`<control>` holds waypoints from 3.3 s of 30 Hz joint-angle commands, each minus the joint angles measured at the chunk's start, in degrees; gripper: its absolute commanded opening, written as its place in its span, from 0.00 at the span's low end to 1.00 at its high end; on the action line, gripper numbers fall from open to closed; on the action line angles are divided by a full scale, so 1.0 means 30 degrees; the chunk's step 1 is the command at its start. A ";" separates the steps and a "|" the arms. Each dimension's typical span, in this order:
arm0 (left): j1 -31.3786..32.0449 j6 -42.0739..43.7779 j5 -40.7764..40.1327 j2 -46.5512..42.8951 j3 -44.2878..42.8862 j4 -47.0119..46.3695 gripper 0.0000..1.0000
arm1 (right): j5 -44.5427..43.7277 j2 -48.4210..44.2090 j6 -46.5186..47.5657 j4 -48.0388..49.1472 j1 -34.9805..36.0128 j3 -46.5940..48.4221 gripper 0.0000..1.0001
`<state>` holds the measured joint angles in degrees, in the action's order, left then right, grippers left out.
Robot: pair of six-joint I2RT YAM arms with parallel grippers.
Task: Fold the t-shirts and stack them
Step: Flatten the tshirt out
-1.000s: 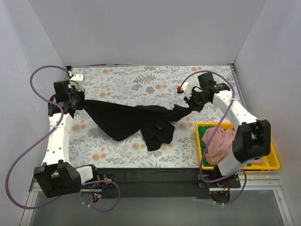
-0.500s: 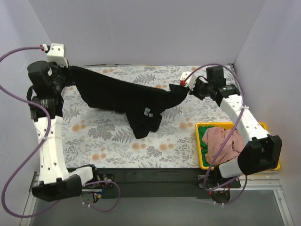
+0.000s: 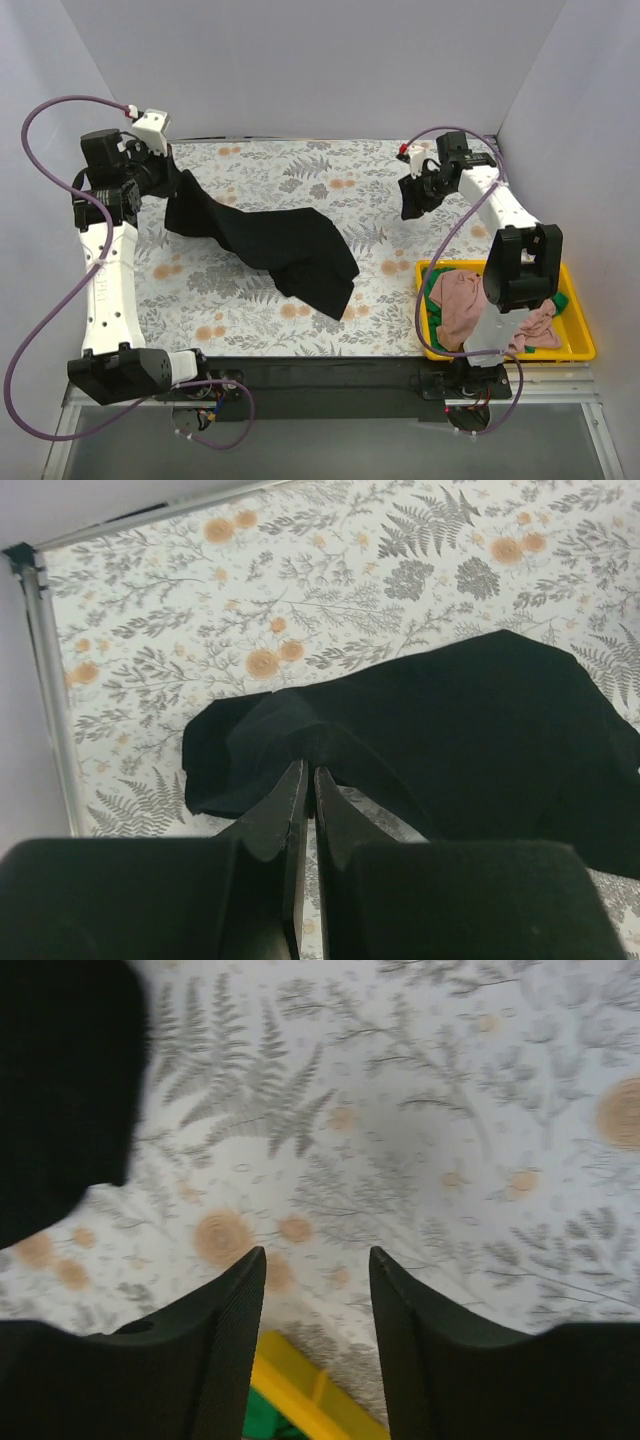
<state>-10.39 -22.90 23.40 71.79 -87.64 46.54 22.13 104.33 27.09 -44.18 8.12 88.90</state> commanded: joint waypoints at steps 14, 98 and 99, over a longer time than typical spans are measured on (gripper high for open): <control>0.1267 -0.1712 -0.0591 0.2113 -0.0581 0.0949 0.00 | -0.0255 -0.3141 -0.3025 0.2130 0.9504 -0.6666 0.47; -0.1838 0.1396 -0.2615 0.5358 -0.7866 -0.4702 0.00 | -1.5432 -0.2795 0.4827 1.2704 0.7813 1.0550 0.01; -0.1838 0.0927 -0.2324 0.7600 -0.9096 -0.4733 0.00 | -1.5665 -0.1858 0.4595 1.3170 0.7608 1.3374 0.01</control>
<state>-15.59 -16.08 15.57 86.70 -108.03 37.06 -20.32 92.62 39.77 -15.97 32.95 116.60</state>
